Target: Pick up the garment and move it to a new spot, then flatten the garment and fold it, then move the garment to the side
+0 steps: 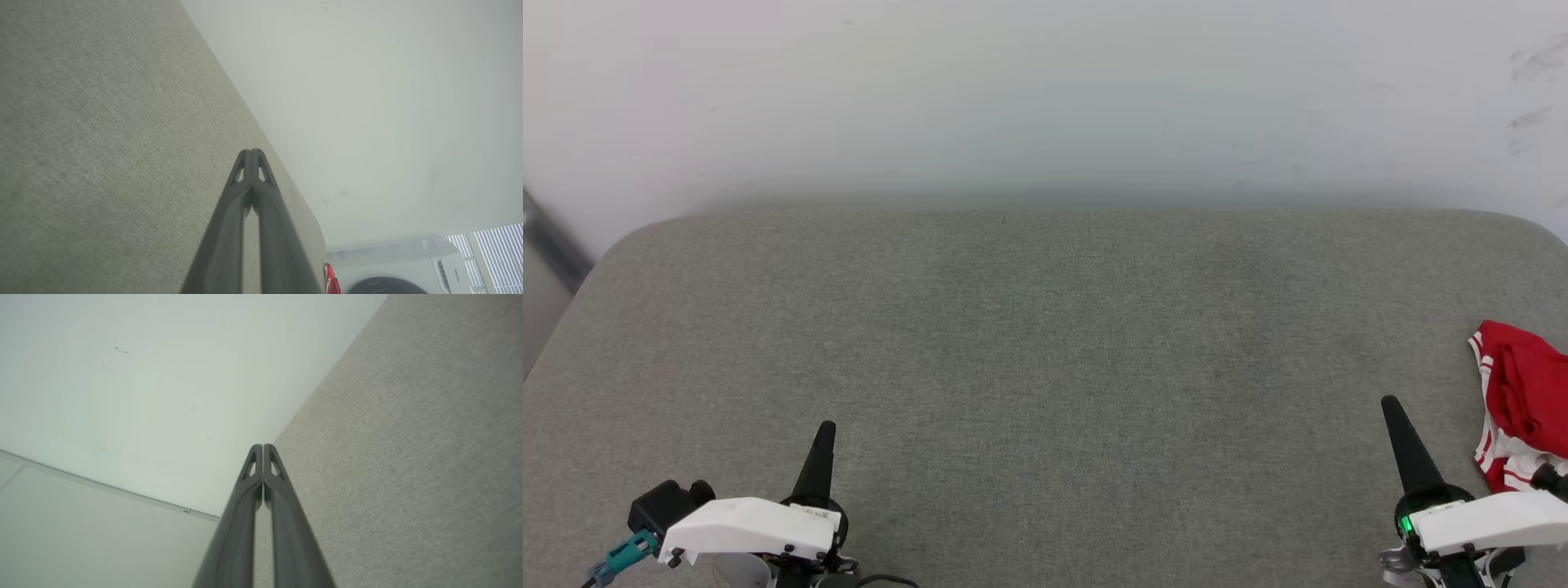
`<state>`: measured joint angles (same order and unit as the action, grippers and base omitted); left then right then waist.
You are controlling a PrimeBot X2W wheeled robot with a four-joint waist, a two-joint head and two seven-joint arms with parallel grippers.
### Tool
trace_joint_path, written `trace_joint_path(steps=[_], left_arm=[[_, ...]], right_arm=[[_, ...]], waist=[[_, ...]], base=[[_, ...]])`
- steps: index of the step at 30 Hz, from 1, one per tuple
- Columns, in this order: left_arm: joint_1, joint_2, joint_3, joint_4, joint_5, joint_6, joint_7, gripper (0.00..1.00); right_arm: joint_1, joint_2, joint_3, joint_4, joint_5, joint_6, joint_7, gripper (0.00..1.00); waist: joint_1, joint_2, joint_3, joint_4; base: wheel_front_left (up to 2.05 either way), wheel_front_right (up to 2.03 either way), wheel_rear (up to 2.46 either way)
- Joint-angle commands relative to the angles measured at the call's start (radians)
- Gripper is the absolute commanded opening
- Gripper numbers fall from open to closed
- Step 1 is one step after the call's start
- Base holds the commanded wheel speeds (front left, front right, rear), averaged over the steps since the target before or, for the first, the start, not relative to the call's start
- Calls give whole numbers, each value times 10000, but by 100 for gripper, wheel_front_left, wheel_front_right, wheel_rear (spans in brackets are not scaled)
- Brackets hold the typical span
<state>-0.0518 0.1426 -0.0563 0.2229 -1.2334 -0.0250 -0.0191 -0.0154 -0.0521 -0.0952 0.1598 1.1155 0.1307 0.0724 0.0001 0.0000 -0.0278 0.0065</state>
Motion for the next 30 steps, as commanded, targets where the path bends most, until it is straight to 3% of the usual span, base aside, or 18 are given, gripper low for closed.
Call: trace_joint_path(steps=[1,30], left_arm=[[-275,-47,131,-45,-222,-87,77,0],[-453,-502,976,108,-2230,-658,747,0]], right_arm=[[-228,14,-30,-19,298,2,47,0],[-670,23,-123,473,2879,1,256,0]], waist=[[-1,0,8,-2],[-1,0,155,-33]], base=[[0,0,0],[0,0,0]])
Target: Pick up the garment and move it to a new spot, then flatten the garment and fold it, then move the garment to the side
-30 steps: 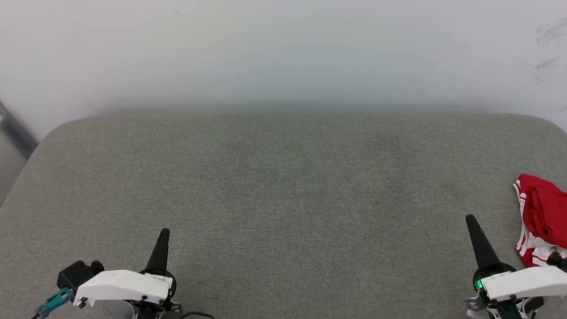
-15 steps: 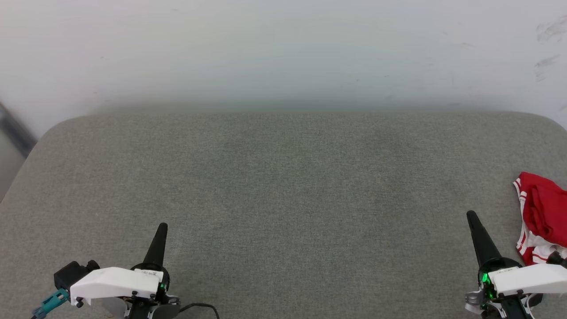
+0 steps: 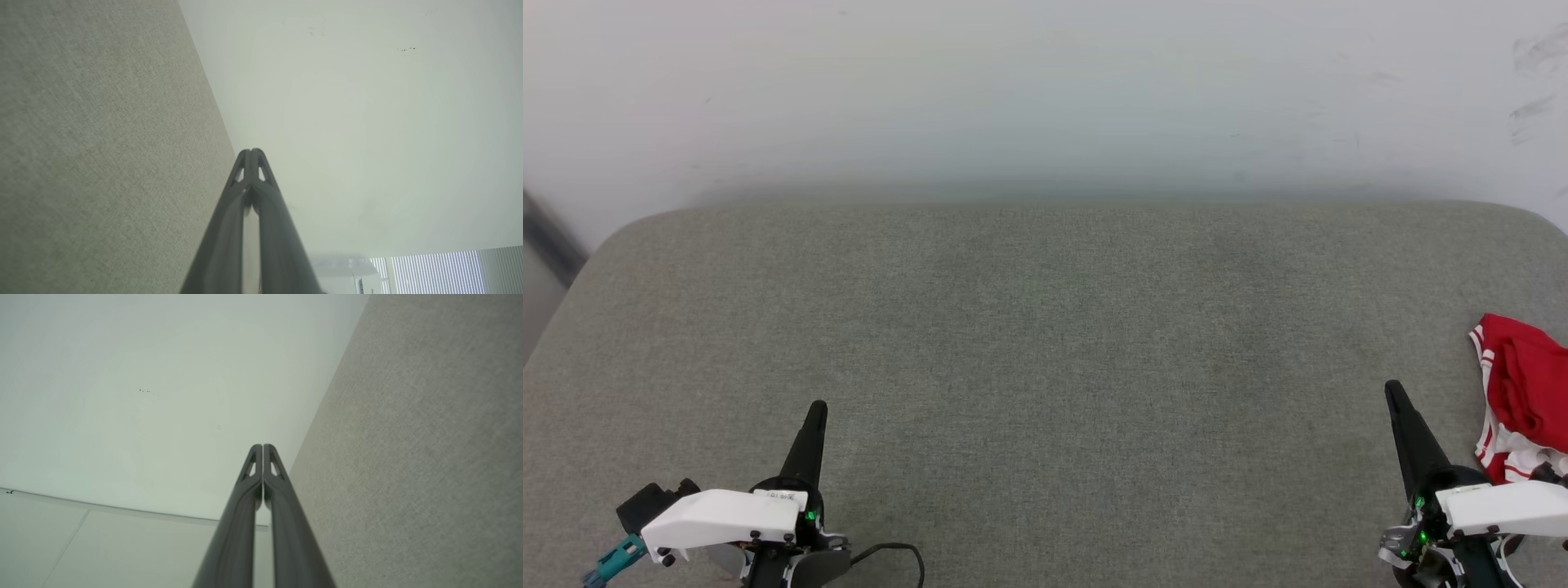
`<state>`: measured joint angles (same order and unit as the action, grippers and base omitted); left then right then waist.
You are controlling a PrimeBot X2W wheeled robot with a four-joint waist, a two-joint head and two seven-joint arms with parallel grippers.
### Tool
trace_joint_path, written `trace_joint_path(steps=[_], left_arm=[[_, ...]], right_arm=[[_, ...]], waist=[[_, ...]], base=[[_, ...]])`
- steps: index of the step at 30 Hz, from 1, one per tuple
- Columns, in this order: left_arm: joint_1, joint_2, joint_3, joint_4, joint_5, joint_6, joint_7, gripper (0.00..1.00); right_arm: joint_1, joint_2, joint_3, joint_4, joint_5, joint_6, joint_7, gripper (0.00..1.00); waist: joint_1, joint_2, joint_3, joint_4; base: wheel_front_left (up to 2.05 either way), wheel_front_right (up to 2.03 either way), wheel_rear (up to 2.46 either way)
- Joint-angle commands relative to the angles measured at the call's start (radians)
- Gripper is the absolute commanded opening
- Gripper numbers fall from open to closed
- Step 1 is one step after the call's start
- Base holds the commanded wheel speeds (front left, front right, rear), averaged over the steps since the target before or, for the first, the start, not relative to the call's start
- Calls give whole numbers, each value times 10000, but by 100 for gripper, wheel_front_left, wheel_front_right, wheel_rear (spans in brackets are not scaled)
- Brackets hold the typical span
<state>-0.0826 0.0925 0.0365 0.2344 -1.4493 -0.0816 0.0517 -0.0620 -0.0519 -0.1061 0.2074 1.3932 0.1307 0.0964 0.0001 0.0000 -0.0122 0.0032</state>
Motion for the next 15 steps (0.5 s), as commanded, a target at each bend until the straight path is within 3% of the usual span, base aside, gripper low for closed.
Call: trace_joint_path(steps=[1,15], left_arm=[[-154,-16,76,-3,-132,-105,67,0],[-247,-228,436,60,-967,-338,339,0]], right_arm=[[-222,21,-15,10,190,1,13,0],[-387,26,-54,217,1261,1,100,0]], waist=[[-1,0,4,-1],[-1,0,78,-16]], base=[[0,0,0],[0,0,0]])
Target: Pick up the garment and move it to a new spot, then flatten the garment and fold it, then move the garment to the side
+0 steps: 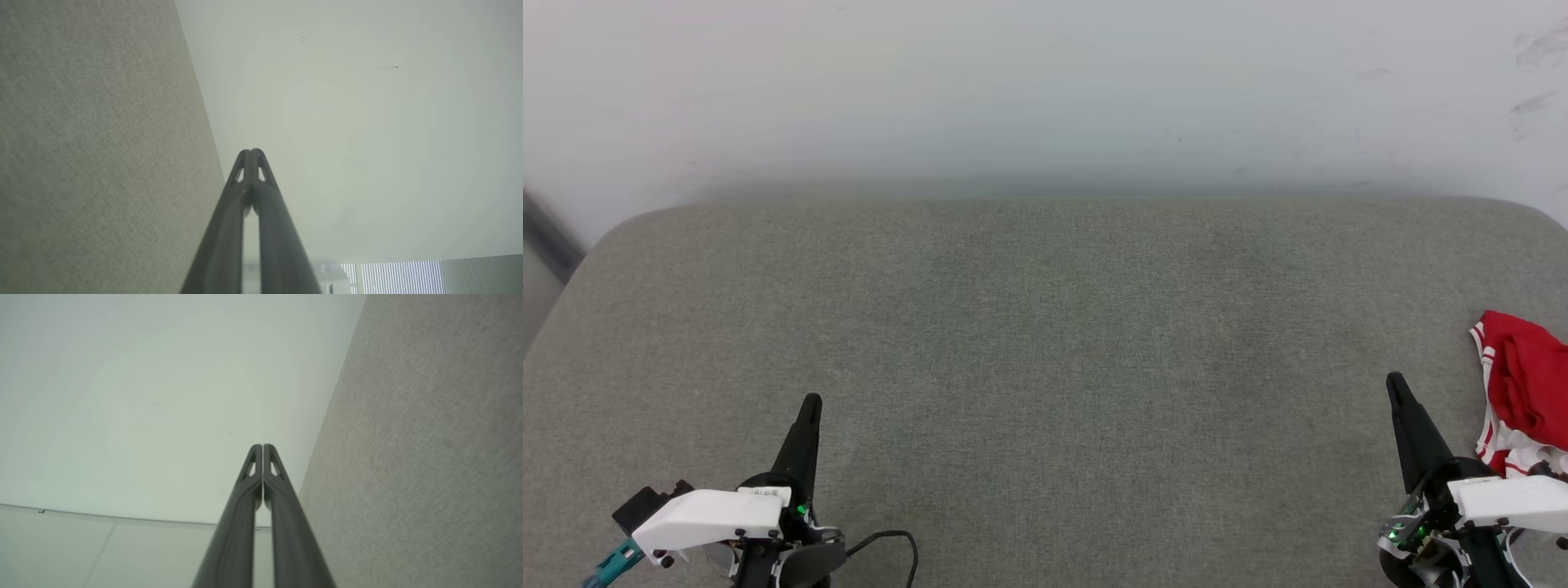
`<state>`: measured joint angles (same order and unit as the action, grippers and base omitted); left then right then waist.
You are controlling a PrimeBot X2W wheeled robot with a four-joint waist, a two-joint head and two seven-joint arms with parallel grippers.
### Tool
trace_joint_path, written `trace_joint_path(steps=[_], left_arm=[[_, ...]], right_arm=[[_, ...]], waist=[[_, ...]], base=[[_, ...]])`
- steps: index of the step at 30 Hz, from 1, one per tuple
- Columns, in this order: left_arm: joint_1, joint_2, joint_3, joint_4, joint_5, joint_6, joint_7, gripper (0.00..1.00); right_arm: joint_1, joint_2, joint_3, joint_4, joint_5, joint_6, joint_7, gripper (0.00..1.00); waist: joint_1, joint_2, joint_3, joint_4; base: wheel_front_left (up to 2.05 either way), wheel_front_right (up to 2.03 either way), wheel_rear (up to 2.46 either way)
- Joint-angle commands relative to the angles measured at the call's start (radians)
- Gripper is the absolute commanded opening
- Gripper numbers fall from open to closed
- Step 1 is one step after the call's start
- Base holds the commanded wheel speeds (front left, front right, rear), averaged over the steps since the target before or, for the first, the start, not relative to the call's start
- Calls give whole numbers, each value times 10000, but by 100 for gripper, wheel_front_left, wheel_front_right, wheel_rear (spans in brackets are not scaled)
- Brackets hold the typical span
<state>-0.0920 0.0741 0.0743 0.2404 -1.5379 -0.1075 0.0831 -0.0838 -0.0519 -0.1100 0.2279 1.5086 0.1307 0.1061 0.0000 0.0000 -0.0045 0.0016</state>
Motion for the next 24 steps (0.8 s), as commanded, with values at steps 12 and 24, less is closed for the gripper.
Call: trace_joint_path(steps=[12,24], left_arm=[[-197,-188,330,50,-731,-251,256,0],[-204,-213,389,56,-807,-270,288,0]], right_arm=[[-308,29,-45,172,947,0,87,0],[-312,30,-48,195,1057,0,85,0]], waist=[[0,0,63,-13],[0,0,76,-16]], base=[[0,0,0],[0,0,0]])
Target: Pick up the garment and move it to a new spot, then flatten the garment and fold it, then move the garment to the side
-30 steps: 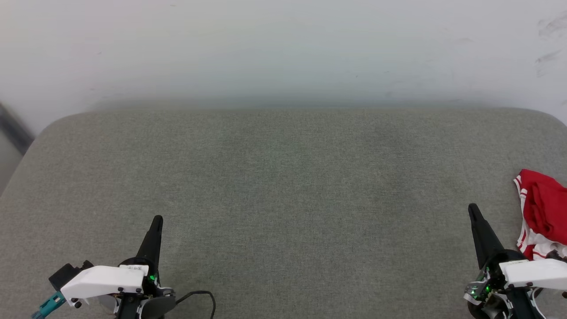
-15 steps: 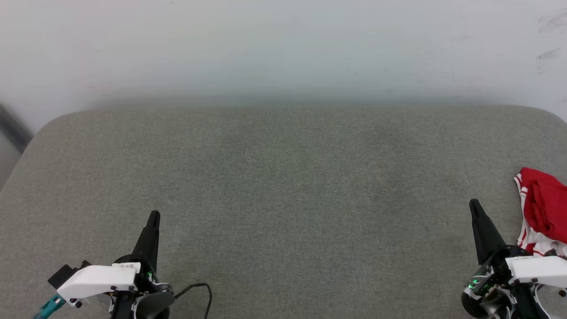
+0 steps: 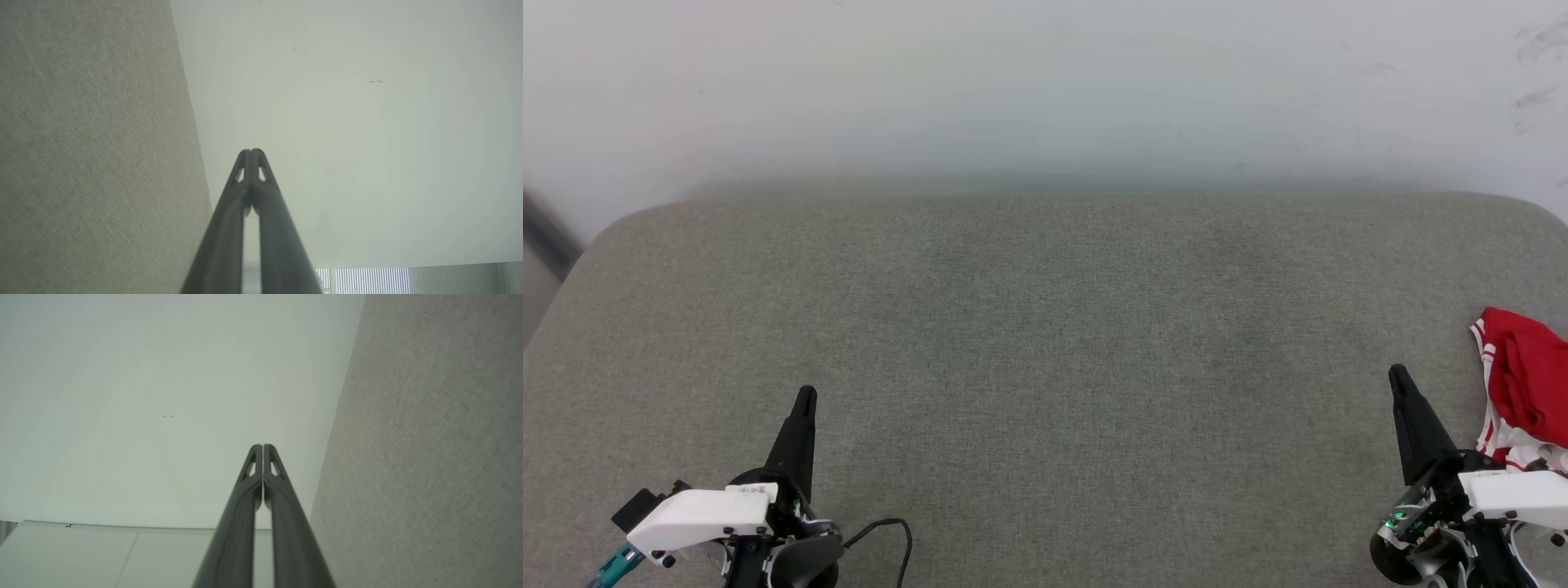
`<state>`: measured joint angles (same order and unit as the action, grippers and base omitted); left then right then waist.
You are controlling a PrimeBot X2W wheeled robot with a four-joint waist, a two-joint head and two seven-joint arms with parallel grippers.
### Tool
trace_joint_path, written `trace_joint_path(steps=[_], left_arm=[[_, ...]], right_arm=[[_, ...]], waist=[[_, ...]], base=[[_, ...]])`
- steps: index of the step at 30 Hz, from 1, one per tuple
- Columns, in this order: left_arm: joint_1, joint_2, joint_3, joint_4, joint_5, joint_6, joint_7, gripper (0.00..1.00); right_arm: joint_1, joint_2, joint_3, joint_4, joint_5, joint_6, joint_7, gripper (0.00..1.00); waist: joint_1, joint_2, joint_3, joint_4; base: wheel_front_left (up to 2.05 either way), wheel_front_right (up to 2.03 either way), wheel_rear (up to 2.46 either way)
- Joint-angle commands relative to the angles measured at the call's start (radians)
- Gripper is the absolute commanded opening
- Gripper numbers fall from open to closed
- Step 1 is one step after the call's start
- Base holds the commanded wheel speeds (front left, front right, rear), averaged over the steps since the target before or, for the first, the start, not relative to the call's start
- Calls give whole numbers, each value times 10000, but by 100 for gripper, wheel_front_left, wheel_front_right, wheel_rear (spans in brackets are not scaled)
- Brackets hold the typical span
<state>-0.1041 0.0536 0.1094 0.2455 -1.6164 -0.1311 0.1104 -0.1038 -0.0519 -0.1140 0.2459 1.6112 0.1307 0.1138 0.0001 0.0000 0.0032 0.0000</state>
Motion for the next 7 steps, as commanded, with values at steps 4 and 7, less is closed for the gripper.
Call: trace_joint_path(steps=[4,7], left_arm=[[-82,-12,43,4,-17,-34,22,0],[-82,-14,47,4,-14,-34,23,0]], right_arm=[[-113,30,-7,14,31,0,8,0],[-113,30,-7,14,32,0,8,0]], waist=[[-1,0,-1,1],[-1,0,-1,1]], base=[[0,0,0],[0,0,0]])
